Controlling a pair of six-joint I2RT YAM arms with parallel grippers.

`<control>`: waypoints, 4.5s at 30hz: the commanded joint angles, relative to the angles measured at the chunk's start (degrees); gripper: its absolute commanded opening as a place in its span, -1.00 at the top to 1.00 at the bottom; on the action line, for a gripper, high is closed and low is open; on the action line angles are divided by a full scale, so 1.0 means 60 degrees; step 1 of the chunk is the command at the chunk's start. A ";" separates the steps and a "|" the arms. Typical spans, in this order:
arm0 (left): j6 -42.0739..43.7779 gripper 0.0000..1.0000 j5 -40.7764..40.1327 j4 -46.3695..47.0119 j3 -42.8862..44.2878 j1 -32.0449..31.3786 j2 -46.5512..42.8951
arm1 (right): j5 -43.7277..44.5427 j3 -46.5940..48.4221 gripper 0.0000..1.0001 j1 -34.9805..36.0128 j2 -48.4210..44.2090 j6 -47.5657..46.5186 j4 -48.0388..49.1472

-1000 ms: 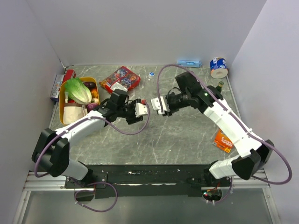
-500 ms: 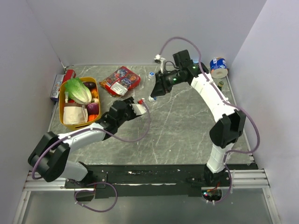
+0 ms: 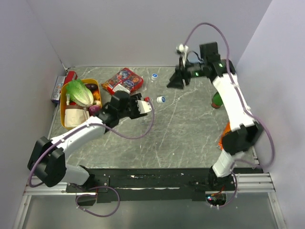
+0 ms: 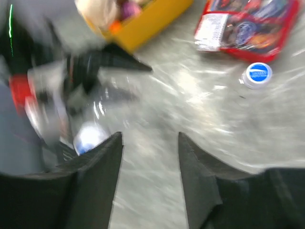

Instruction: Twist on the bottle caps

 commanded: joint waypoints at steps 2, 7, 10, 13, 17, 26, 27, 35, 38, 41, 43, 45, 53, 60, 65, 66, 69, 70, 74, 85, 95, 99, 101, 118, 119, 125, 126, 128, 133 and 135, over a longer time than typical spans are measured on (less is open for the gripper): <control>0.1058 0.98 0.4675 -0.5305 0.2437 0.0877 0.0580 | 0.1110 -0.4109 -0.25 0.0927 -0.3720 -0.6203 0.1012; 0.1720 0.98 0.5295 -0.7083 0.3772 0.1024 0.1199 | 0.1685 -0.5491 -0.26 0.1808 -0.4823 -0.7105 0.1763; 0.2012 0.98 0.5237 -0.7128 0.3803 0.1010 0.1213 | 0.1846 -0.5419 -0.25 0.2101 -0.4779 -0.7003 0.1923; 0.2276 0.97 0.5193 -0.7405 0.3948 0.1024 0.1286 | 0.1992 -0.5287 -0.23 0.2233 -0.4662 -0.6929 0.2143; 0.2292 0.98 0.5266 -0.7465 0.4008 0.1010 0.1316 | 0.1861 -0.5038 -0.22 0.2321 -0.4472 -0.7469 0.1851; 0.1984 0.98 0.5178 -0.6982 0.3818 0.0995 0.1228 | 0.1495 -0.4788 -0.20 0.2805 -0.4354 -0.8907 0.0137; 0.1970 0.98 0.5178 -0.6952 0.3803 0.1010 0.1214 | 0.1437 -0.4832 -0.20 0.2834 -0.4427 -0.8907 0.0137; 0.1706 0.98 0.5193 -0.6572 0.3744 0.1010 0.1184 | 0.1714 -0.4789 0.23 0.3025 -0.4208 -0.8528 0.0313; 0.1196 0.98 0.4785 -0.5786 0.3598 0.0966 0.1068 | 0.1875 -0.4540 0.54 0.3039 -0.3930 -0.7211 0.0780; -0.0413 0.98 0.3149 -0.3942 0.2854 0.0849 0.0499 | 0.2764 -0.4087 0.82 0.3010 -0.3375 -0.4156 0.1745; -0.1526 0.98 0.1598 -0.1087 0.1756 0.0469 0.0000 | 0.2886 -0.3050 0.95 0.2836 -0.2454 -0.1469 0.1516; -0.1663 0.87 -0.0967 0.1965 0.0500 -0.0172 -0.0776 | 0.2450 -0.2171 0.99 0.2412 -0.1185 0.0313 0.0917; -0.0888 0.98 -0.1080 -0.0908 0.1588 -0.0851 -0.0576 | 0.0060 -0.2110 0.50 0.1326 -0.0326 0.5450 0.2010; -0.0888 0.98 0.0751 -0.3127 0.2133 -0.0267 -0.0720 | 0.0966 -0.0672 -0.38 0.0491 -0.1379 0.0639 0.0685; 0.0210 0.98 0.2774 -0.4167 0.2293 0.0204 -0.0677 | 0.0878 -0.3231 -0.45 0.0723 -0.3966 -0.4154 0.1073; 0.0458 0.98 0.2906 -0.4459 0.2482 0.0233 -0.0604 | 0.1039 -0.4164 -0.44 0.0899 -0.4350 -0.4726 0.1205; 0.0899 0.98 0.3405 -0.5163 0.3082 0.0277 -0.0194 | 0.1625 -0.5661 -0.46 0.1544 -0.5466 -0.6472 0.1966; 0.0944 0.98 0.3464 -0.5455 0.3186 0.0277 -0.0033 | 0.1800 -0.5899 -0.46 0.1690 -0.5627 -0.6982 0.2200; 0.1281 0.98 0.3757 -0.5853 0.3436 0.0263 0.0071 | 0.2197 -0.6239 -0.45 0.2248 -0.5790 -0.7427 0.2422; 0.1398 0.98 0.3670 -0.5531 0.3114 0.0072 -0.0236 | 0.2462 -0.6034 -0.20 0.2951 -0.5541 -0.7618 0.2408; 0.1076 0.98 0.3318 -0.5195 0.2880 -0.0001 -0.0266 | 0.2432 -0.5946 0.04 0.2952 -0.5863 -0.7545 0.2115; 0.0842 0.98 0.3113 -0.4917 0.2792 -0.0016 -0.0237 | 0.2447 -0.5785 0.41 0.2952 -0.5849 -0.7355 0.1866; 0.0609 0.98 0.2575 -0.4508 0.2734 -0.0074 -0.0222 | 0.2476 -0.5523 0.68 0.2937 -0.5659 -0.6715 0.1719; 0.0008 0.98 -0.3923 0.1256 0.1033 -0.0763 -0.0237 | -0.0278 -0.2491 0.22 0.0507 -0.1512 0.6505 0.3636; -0.0211 0.98 -0.3469 0.0758 0.1063 -0.0763 -0.0266 | -0.0408 -0.2315 -0.04 0.0128 -0.1585 0.5619 0.3710; -0.0695 0.98 -0.0481 -0.2804 0.1327 -0.0748 -0.0588 | -0.0702 -0.2441 -0.26 -0.0095 -0.3311 -0.2399 0.1443; -0.0783 0.98 -0.0186 -0.2951 0.1356 -0.0705 -0.0617 | -0.0746 -0.2793 -0.28 -0.0037 -0.3996 -0.3142 0.1296; -0.0857 0.98 0.0269 -0.3217 0.1444 -0.0573 -0.0603 | -0.0426 -0.3702 -0.29 0.0211 -0.4542 -0.5158 0.0681; -0.0390 0.98 0.0856 -0.3290 0.1590 -0.0295 -0.0515 | 0.1330 -0.5882 -0.32 0.1719 -0.6008 -0.7045 0.1570; -0.0301 0.98 0.1075 -0.3334 0.1649 -0.0236 -0.0442 | 0.1654 -0.6106 -0.32 0.2027 -0.6098 -0.7674 0.1850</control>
